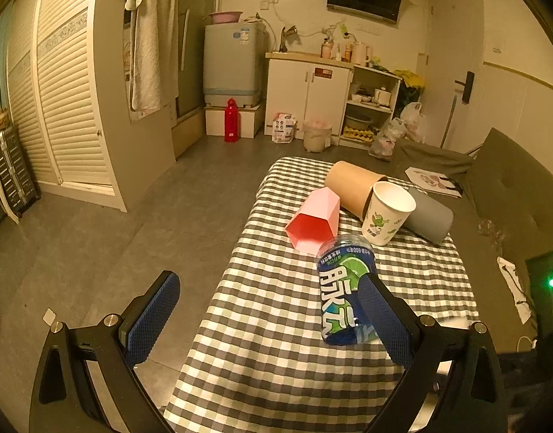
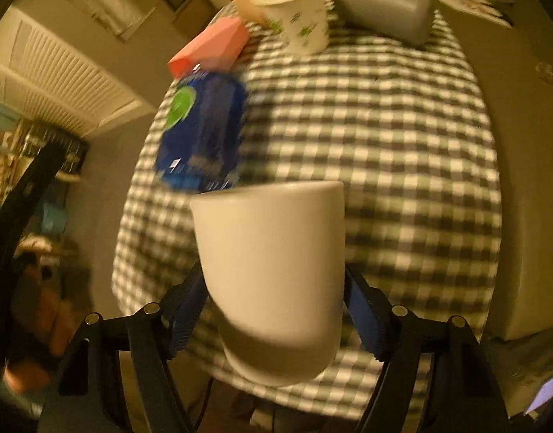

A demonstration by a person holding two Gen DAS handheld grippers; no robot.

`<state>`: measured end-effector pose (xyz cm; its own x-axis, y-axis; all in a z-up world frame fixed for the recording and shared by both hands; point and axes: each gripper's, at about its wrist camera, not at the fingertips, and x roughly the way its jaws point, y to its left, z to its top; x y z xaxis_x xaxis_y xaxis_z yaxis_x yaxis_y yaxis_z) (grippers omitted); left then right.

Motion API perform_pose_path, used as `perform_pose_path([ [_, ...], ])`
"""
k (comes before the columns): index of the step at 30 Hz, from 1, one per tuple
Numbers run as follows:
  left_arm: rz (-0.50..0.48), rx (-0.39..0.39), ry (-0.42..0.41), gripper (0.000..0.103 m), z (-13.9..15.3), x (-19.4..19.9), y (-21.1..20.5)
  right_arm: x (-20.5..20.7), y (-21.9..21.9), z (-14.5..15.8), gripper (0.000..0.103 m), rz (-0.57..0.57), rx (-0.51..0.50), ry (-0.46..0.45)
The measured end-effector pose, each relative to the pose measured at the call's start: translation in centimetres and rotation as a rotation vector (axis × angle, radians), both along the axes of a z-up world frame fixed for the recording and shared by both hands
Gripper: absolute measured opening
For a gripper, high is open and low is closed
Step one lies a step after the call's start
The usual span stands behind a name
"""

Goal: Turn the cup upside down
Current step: 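Lift the white cup with the right tool and rotate it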

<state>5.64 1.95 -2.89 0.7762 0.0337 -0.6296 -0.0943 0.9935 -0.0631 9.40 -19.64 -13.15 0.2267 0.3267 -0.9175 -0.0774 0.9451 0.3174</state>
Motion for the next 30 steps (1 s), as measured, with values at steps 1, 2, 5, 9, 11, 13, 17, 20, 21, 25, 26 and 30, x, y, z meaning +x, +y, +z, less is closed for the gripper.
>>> perform_pose_path([
  [1, -0.001, 0.004, -0.001, 0.102, 0.0, -0.1, -0.1, 0.2, -0.1, 0.1, 0.073, -0.009, -0.006, -0.014],
  [2, -0.003, 0.007, -0.003, 0.102, 0.0, -0.2, -0.2, 0.2, -0.3, 0.1, 0.073, -0.019, -0.011, -0.029],
  [5, -0.014, 0.022, -0.010, 0.102, -0.1, -0.7, -0.9, 0.5, -0.8, -0.3, 0.073, -0.051, -0.004, -0.082],
  [9, -0.039, 0.042, -0.028, 0.102, -0.2, -1.4, -2.0, -0.2, -1.4, -0.2, 0.073, -0.057, -0.014, -0.155],
  [11, -0.052, 0.066, -0.041, 0.102, -0.3, -1.8, -2.7, -0.6, -1.5, 1.0, 0.077, -0.051, -0.009, -0.206],
  [13, -0.063, 0.084, -0.047, 0.102, -0.3, -1.9, -3.4, -1.3, -1.6, 3.2, 0.084, -0.034, -0.042, -0.293],
  [17, -0.100, 0.093, -0.056, 0.102, -0.3, -2.3, -4.4, -3.0, -2.6, 7.4, 0.086, -0.051, -0.143, -0.453],
  [20, -0.120, 0.098, -0.062, 0.102, -0.2, -2.6, -5.1, -4.3, -4.3, 9.3, 0.087, -0.093, -0.150, -0.509],
  [21, -0.126, 0.092, -0.060, 0.102, -0.1, -2.7, -5.4, -4.7, -4.9, 9.7, 0.087, -0.108, -0.156, -0.525],
  [25, -0.136, 0.098, -0.067, 0.102, 0.2, -3.4, -6.7, -6.7, -6.8, 10.1, 0.087, -0.166, -0.216, -0.564],
  [26, -0.134, 0.103, -0.069, 0.102, 0.3, -3.6, -7.2, -7.2, -7.2, 10.1, 0.087, -0.183, -0.233, -0.569],
  [30, -0.134, 0.058, -0.052, 0.102, 0.3, -4.2, -9.0, -8.3, -8.9, 10.1, 0.087, -0.244, -0.245, -0.556],
])
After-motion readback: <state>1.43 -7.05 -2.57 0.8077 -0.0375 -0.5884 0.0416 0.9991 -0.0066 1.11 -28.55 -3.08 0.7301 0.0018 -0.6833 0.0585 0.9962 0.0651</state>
